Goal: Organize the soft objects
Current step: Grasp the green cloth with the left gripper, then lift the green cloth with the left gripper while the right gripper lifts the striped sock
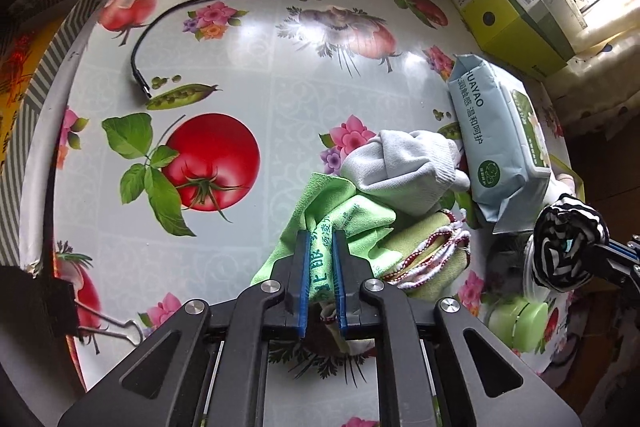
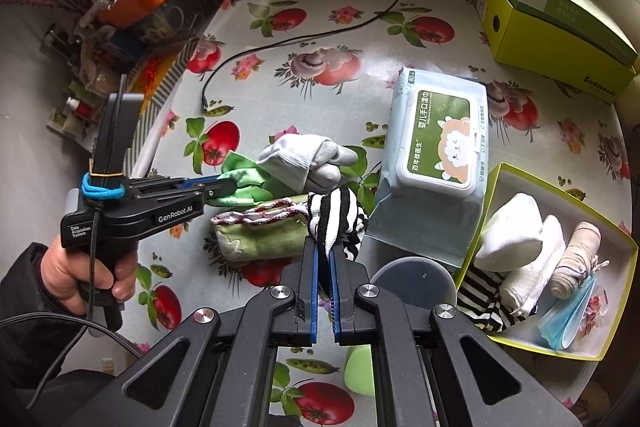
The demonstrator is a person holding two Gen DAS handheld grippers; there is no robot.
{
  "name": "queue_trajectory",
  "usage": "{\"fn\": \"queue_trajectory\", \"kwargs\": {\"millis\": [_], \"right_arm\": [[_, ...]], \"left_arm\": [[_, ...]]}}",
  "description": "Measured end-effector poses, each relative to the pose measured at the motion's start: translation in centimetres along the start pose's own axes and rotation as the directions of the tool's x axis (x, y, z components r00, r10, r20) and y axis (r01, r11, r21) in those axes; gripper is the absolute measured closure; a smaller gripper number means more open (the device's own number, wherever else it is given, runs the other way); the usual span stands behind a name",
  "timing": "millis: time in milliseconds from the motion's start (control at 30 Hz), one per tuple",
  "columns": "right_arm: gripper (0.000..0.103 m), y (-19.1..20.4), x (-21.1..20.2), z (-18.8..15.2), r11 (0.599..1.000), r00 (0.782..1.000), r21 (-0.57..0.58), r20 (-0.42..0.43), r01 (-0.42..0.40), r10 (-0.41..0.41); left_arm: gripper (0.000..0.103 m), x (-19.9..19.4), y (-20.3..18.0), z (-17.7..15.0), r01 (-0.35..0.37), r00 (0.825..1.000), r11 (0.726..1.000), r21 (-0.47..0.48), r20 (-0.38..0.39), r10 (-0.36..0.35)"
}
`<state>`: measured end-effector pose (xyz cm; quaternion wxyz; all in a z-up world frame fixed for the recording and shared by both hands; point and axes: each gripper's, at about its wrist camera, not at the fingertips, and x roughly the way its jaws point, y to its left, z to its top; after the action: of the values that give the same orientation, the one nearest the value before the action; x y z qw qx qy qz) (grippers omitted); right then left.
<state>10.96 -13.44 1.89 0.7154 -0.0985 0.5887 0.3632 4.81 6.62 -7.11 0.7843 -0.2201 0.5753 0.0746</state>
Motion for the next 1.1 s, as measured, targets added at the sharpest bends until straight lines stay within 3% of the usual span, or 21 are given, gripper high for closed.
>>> {"fn": "queue_trajectory", "kwargs": {"millis": [267,433,1100], "right_arm": [[0.098,-0.2,-1.7,-0.7,1.000,0.999,0.016,0.038,-0.014,0.013],[0.098,-0.4,-2.8,-1.1,0.999,0.998,0.027,0.061,-0.019,0.018],[0.098,-4.8,-6.1,-3.8,0.990,0.991,0.142,0.132,-0.012,-0.007]], "left_arm": [[0.093,-5.7,-0.5,0.0,0.025,0.994,0.999,-0.026,0.105,-0.022],[0.093,-7.9,-2.5,0.2,0.045,0.989,0.999,0.005,0.144,-0.046],[0.093,-7.8,-10.7,-0.3,0.091,0.988,0.984,0.156,0.107,-0.108]]}}
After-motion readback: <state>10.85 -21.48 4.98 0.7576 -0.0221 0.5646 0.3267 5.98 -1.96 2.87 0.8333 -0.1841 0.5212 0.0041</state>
